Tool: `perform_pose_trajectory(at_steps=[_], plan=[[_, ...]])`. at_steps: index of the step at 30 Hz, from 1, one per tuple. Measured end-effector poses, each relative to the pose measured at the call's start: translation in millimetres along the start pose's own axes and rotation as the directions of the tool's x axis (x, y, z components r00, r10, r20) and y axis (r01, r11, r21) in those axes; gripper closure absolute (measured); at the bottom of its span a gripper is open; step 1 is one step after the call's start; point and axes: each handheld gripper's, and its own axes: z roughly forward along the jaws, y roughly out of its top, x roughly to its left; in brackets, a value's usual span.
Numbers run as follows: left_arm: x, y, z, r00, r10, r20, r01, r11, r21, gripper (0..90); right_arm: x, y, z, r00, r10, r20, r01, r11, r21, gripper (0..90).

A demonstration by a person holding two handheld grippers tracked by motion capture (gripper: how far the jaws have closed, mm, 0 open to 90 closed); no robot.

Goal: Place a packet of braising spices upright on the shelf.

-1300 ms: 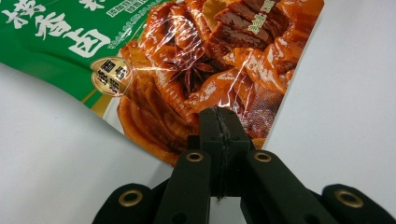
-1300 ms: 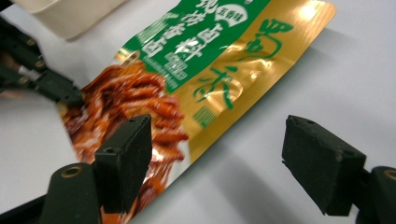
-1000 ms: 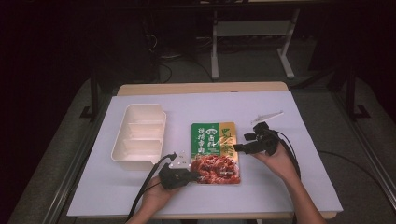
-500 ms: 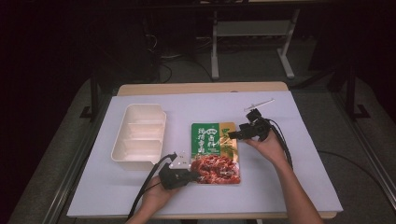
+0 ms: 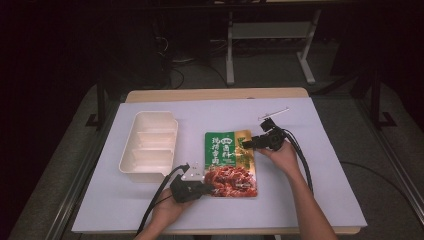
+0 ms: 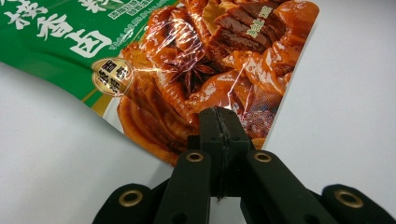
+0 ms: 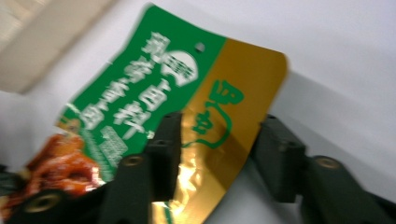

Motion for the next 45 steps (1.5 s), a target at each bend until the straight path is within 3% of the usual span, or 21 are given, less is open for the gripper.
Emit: perform_pose_trajectory(at_steps=[1, 4, 5, 6, 7, 9, 11, 16, 23, 27, 31, 35, 40, 45], plan=[[-0.1, 0.0, 0.0, 1.0, 0.0, -0.001, 0.0, 1.0, 0.0, 89.8, 2.1, 0.6, -5.5, 0.9998, 0.0, -0.021, 0.0, 0.9997, -0.026, 62.2], [-0.5, 0.1, 0.1, 1.0, 0.001, -0.004, -0.001, 1.0, 0.0, 89.8, 6.0, 1.7, -9.9, 0.9987, -0.011, -0.05, 0.009, 0.9992, -0.039, 67.8], [-0.6, 0.1, 0.1, 1.0, 0.001, -0.004, -0.001, 1.0, 0.001, 89.8, 9.7, 2.6, -13.8, 0.9962, -0.024, -0.084, 0.019, 0.9983, -0.056, 71.0], [-0.6, 0.2, 0.1, 1.0, 0.001, -0.004, -0.001, 1.0, 0.001, 89.8, 9.7, 2.6, -13.8, 0.9962, -0.024, -0.084, 0.019, 0.9983, -0.056, 71.0], [-0.7, 0.2, 0.1, 1.0, 0.0, -0.004, 0.0, 1.0, 0.001, 89.8, 12.2, 3.1, -16.6, 0.9914, -0.039, -0.125, 0.03, 0.9968, -0.074, 71.8], [-1.0, 0.1, 0.1, 1.0, 0.0, -0.004, 0.0, 1.0, 0.001, 89.8, 13.6, 3.3, -17.0, 0.989, -0.046, -0.141, 0.036, 0.9969, -0.071, 71.5], [-0.8, 0.1, 0.1, 1.0, 0.003, -0.004, -0.003, 1.0, 0.001, 89.8, 14.5, 2.5, -13.2, 0.9803, -0.052, -0.19, 0.045, 0.998, -0.044, 68.2], [-1.3, 0.0, 0.1, 1.0, 0.004, -0.006, -0.004, 1.0, -0.001, 89.8, 11.9, -1.9, -0.3, 0.9846, -0.035, -0.171, 0.037, 0.9993, 0.01, 66.4], [-1.1, 0.0, 0.3, 1.0, 0.001, -0.005, -0.001, 1.0, -0.002, 89.7, 6.1, -9.5, 15.2, 0.9878, 0.001, -0.156, 0.003, 0.9996, 0.027, 69.7], [-0.3, 0.0, 0.0, 1.0, 0.005, -0.002, -0.005, 1.0, 0.001, 89.7, 7.9, -10.7, 23.7, 0.99, -0.012, -0.141, 0.018, 0.9988, 0.045, 72.5], [-0.4, 0.0, -0.1, 1.0, 0.003, -0.001, -0.003, 1.0, 0.0, 89.6, 8.2, -10.5, 27.6, 0.9878, -0.004, -0.156, 0.01, 0.9993, 0.036, 76.9], [-0.2, 0.1, -0.7, 1.0, -0.003, -0.009, 0.003, 1.0, -0.001, 86.5, 10.9, -8.8, 23.5, 0.9876, -0.024, -0.155, 0.027, 0.9995, 0.017, 87.6], [-0.2, -0.9, -3.8, 0.9999, -0.013, -0.001, 0.013, 0.9996, -0.023, 82.3, 16.9, -6.2, 16.1, 0.9876, -0.05, -0.148, 0.053, 0.9986, 0.01, 89.0], [-1.4, -2.5, -8.0, 0.9999, -0.011, -0.004, 0.011, 0.9984, -0.055, 79.7, 22.7, -3.7, 2.5, 0.9854, -0.057, -0.161, 0.051, 0.998, -0.038, 89.2]])
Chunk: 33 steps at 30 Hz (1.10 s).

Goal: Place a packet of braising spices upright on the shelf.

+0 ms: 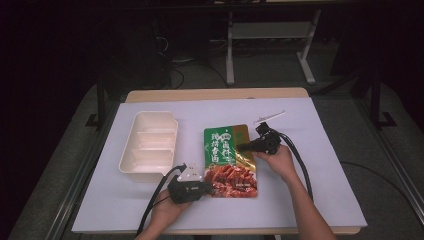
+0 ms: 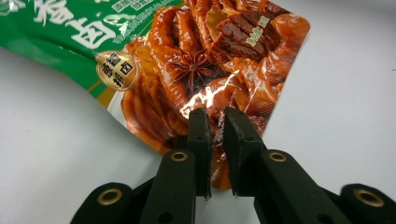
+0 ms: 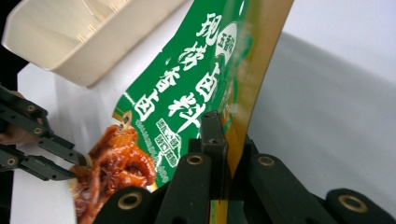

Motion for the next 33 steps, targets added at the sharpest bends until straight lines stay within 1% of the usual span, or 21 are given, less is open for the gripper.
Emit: perform_pose_trajectory(at_steps=[2, 4, 7, 8, 12, 14, 16, 19, 21, 23, 24, 25, 30, 31, 33], plan=[[-1.1, 0.1, -2.2, 1.0, 0.007, 0.0, -0.007, 0.9999, -0.009, 77.8, 4.2, 1.9, -5.7, 0.9999, -0.011, 0.005, 0.011, 0.9998, -0.018, 89.2], [-2.4, -0.4, -3.9, 1.0, 0.006, 0.008, -0.006, 0.9998, -0.021, 75.3, 7.6, 3.1, -12.2, 0.9999, -0.013, 0.011, 0.013, 0.9992, -0.038, 89.3], [-4.7, -0.9, -5.6, 0.9998, 0.013, 0.017, -0.013, 0.9996, -0.026, 71.9, 11.4, 4.0, -18.6, 0.999, -0.021, 0.039, 0.023, 0.9989, -0.041, 89.3], [-5.5, -0.9, -6.2, 0.9998, 0.014, 0.016, -0.014, 0.9996, -0.026, 70.8, 12.7, 3.8, -23.6, 0.999, -0.019, 0.039, 0.021, 0.9982, -0.055, 89.3], [-6.8, -0.6, -8.2, 0.9997, 0.008, 0.023, -0.007, 0.9993, -0.036, 69.3, 14.8, 4.0, -30.1, 0.9988, -0.022, 0.044, 0.026, 0.997, -0.074, 89.3], [-7.4, -0.9, -9.5, 0.9997, 0.005, 0.024, -0.004, 0.9992, -0.04, 67.5, 17.1, 4.3, -36.5, 0.9984, -0.026, 0.05, 0.031, 0.9951, -0.094, 89.4], [-8.1, -1.5, -11.2, 0.9997, 0.004, 0.024, -0.003, 0.9991, -0.041, 66.6, 18.1, 4.5, -38.5, 0.9985, -0.025, 0.049, 0.03, 0.9945, -0.1, 89.4], [-10.1, -3.3, -14.4, 0.9999, 0.004, 0.016, -0.003, 0.9988, -0.05, 62.8, 22.6, 5.3, -44.5, 0.9982, -0.032, 0.052, 0.038, 0.9926, -0.115, 89.4], [-11.3, -4.4, -16.5, 0.9999, 0.001, 0.014, 0.0, 0.9986, -0.053, 60.7, 26.5, 6.5, -47.7, 0.9976, -0.043, 0.054, 0.05, 0.9907, -0.127, 89.5], [-12.3, -5.5, -19.4, 0.9999, 0.008, 0.011, -0.007, 0.9986, -0.052, 59.3, 32.0, 8.2, -51.1, 0.9973, -0.053, 0.051, 0.059, 0.9893, -0.133, 89.5], [-12.8, -5.8, -20.1, 0.9999, 0.007, 0.011, -0.006, 0.9985, -0.054, 58.2, 37.6, 10.5, -54.3, 0.9959, -0.071, 0.056, 0.078, 0.9872, -0.139, 89.4], [-13.3, -6.3, -21.1, 0.9999, 0.009, 0.014, -0.008, 0.9983, -0.057, 58.2, 37.6, 10.5, -54.3, 0.9959, -0.071, 0.056, 0.078, 0.9872, -0.139, 89.4], [-16.9, -9.0, -25.8, 0.9998, 0.021, 0.008, -0.02, 0.9976, -0.067, 55.7, 50.1, 16.4, -60.6, 0.9927, -0.102, 0.065, 0.111, 0.9821, -0.152, 89.6], [-18.0, -9.7, -26.8, 0.9998, 0.016, 0.01, -0.016, 0.9974, -0.071, 55.3, 51.5, 17.2, -61.2, 0.9925, -0.103, 0.066, 0.112, 0.9817, -0.154, 89.6], [-19.0, -11.2, -28.4, 0.9998, 0.022, 0.004, -0.021, 0.9968, -0.077, 54.0, 55.2, 19.8, -62.8, 0.9917, -0.11, 0.067, 0.119, 0.9807, -0.155, 89.6]])
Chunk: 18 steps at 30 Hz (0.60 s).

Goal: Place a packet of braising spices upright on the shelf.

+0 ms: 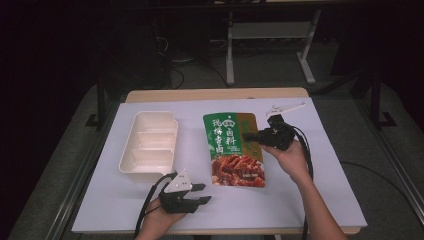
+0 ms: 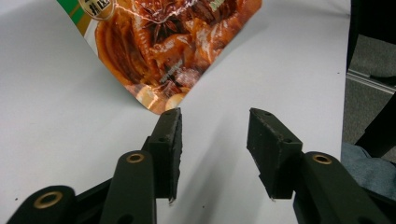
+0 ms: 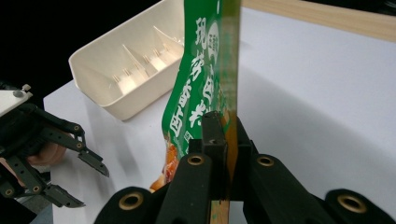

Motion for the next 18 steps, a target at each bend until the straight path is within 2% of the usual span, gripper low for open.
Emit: perform_pose_trajectory(at_steps=[3, 6, 8, 12, 18], plan=[[-1.8, -2.1, -2.1, 1.0, -0.005, -0.004, 0.005, 1.0, -0.003, 50.0, 5.2, 4.9, -1.9, 0.9999, -0.016, 0.001, 0.016, 0.9998, -0.008, 89.6], [-4.4, -4.5, -4.7, 1.0, 0.005, -0.003, -0.005, 1.0, 0.004, 47.8, 16.0, 11.7, -5.2, 0.9988, -0.048, -0.009, 0.047, 0.9985, -0.027, 89.7], [-6.5, -5.6, -6.5, 0.9999, 0.012, -0.001, -0.012, 0.9999, -0.001, 47.2, 18.4, 13.5, -6.0, 0.9984, -0.056, -0.009, 0.055, 0.998, -0.03, 89.7], [-11.0, -6.6, -9.6, 0.9997, 0.023, 0.006, -0.023, 0.9997, -0.013, 45.9, 31.0, 24.4, -8.8, 0.9962, -0.087, 0.002, 0.087, 0.9951, -0.047, 89.8], [-14.1, -9.2, -13.4, 0.9992, 0.037, 0.012, -0.037, 0.9993, -0.01, 45.0, 40.0, 35.9, -8.1, 0.9937, -0.111, 0.018, 0.111, 0.9921, -0.058, 89.8]])
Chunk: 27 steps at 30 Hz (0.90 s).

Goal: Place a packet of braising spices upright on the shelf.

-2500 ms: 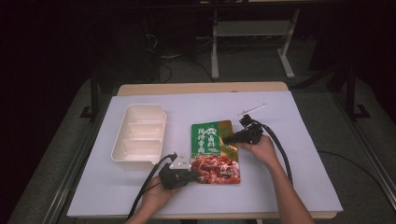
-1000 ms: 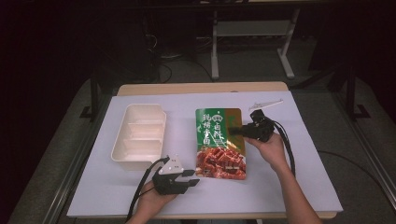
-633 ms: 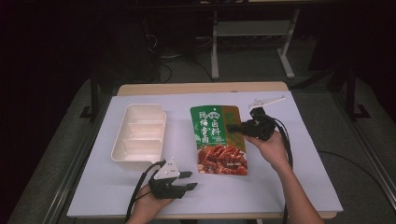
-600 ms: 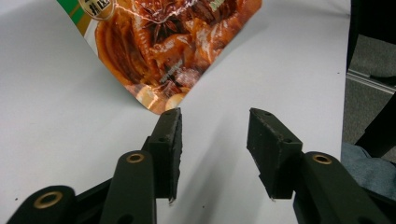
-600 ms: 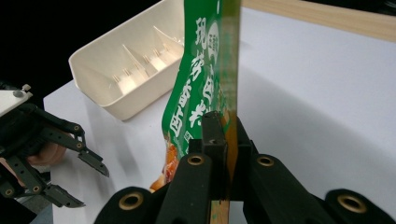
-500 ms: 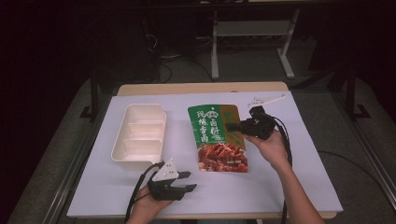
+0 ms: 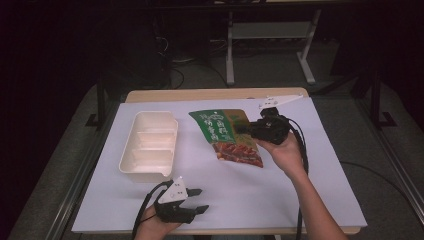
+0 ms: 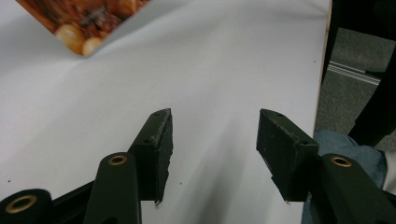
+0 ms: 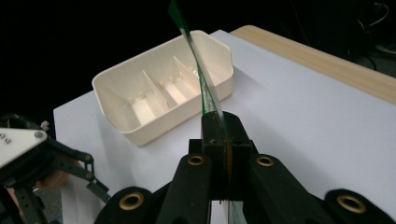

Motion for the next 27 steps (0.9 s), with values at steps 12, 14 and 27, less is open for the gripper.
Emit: perform_pose_trajectory(at_steps=[12, 14, 27], plan=[[-3.2, -6.3, -4.1, 0.9997, 0.017, 0.016, -0.017, 0.9996, -0.024, 40.6, 18.5, 26.0, 13.3, 0.9987, -0.029, -0.042, 0.028, 0.9988, -0.041, 89.8], [-4.5, -6.6, -4.0, 0.9996, 0.023, 0.015, -0.022, 0.9993, -0.029, 40.3, 22.7, 30.4, 17.6, 0.9983, -0.035, -0.046, 0.033, 0.9986, -0.042, 89.8], [-3.6, -9.2, -4.7, 0.9999, 0.011, 0.011, -0.01, 0.9993, -0.035, 31.7, 45.5, 57.9, 43.9, 0.9927, -0.072, -0.097, 0.065, 0.9952, -0.073, 89.8]])
